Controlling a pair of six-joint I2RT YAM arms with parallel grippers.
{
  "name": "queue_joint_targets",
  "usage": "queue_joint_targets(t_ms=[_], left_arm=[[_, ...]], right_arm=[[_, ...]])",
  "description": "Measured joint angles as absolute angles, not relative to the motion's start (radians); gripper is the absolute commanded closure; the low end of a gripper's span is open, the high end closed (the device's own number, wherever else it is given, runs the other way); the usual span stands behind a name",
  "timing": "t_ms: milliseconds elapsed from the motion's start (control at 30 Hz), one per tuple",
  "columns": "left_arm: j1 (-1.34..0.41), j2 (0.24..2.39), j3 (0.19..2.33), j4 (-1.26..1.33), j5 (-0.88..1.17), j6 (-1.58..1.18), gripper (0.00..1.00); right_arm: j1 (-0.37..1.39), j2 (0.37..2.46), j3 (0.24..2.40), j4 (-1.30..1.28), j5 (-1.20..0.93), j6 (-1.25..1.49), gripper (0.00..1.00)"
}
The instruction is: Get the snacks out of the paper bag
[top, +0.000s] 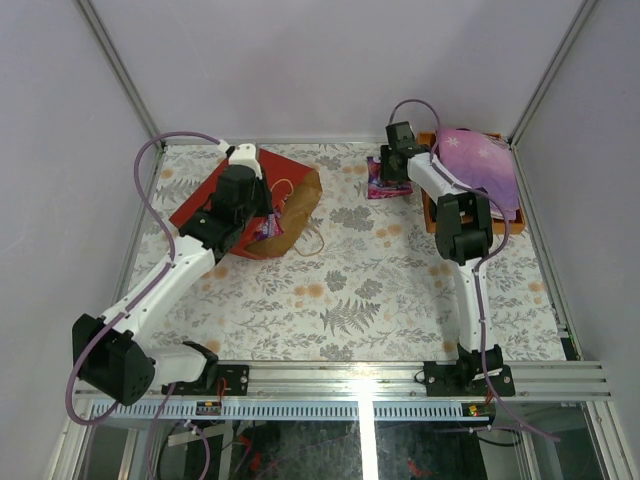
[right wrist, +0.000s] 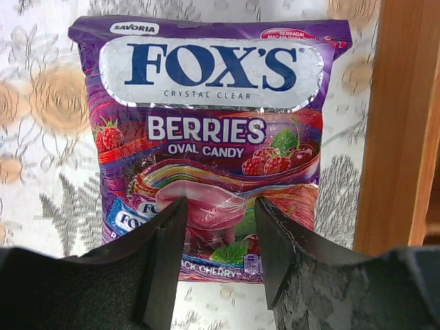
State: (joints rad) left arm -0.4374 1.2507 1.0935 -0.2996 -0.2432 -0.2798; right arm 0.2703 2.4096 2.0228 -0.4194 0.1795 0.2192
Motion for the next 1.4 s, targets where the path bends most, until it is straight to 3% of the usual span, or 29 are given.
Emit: queue_joint_targets(t_ms=[367,433,567,767,833,967,1000,1033,1167,1400], left_arm=[[-0.437,1.34,1.108,-0.302,-0.244,-0.279,0.77],[-0.437,1.35,1.118,-0.302,-0.246,-0.278,0.77],[-0.437,1.351,1.123,-0.302,-0.253,-0.276,0.77],[-0.445,1.319,1.122,-0.303,-0.256,-0.282,0.75],[-0.45,1.293,1.122,-0.303,-0.264,-0.284,0.67],[-0.46,1.241,1.114,-0.301,-0.276,-0.292,0.16],[-0.464,1.227,1.108,-0.301,-0.278,-0.293,0.05],[-0.466,1.216,1.101,-0.299,-0.281,-0.294,0.0],[-0.471,1.18,1.055,-0.297,-0.304,-0.31,0.0],[-0.471,1.063,0.914,-0.274,-0.374,-0.318,0.0]], right_arm=[[0.186,2.571,2.288,-0.454,0.096,0.21,0.45],[0.179,2.572,2.29,-0.456,0.086,0.21,0.4],[0.173,2.568,2.288,-0.459,0.07,0.217,0.14],[0.171,2.38,2.017,-0.366,-0.05,0.302,0.07],[0.171,2.265,1.864,-0.294,-0.093,0.355,0.07],[0.178,1.94,1.441,-0.038,-0.157,0.517,0.07],[0.186,1.85,1.33,0.034,-0.168,0.561,0.07],[0.198,1.784,1.252,0.086,-0.175,0.592,0.07],[0.336,1.634,1.032,0.312,-0.177,0.669,0.07],[0.628,1.785,0.921,0.616,-0.238,0.688,0.07]])
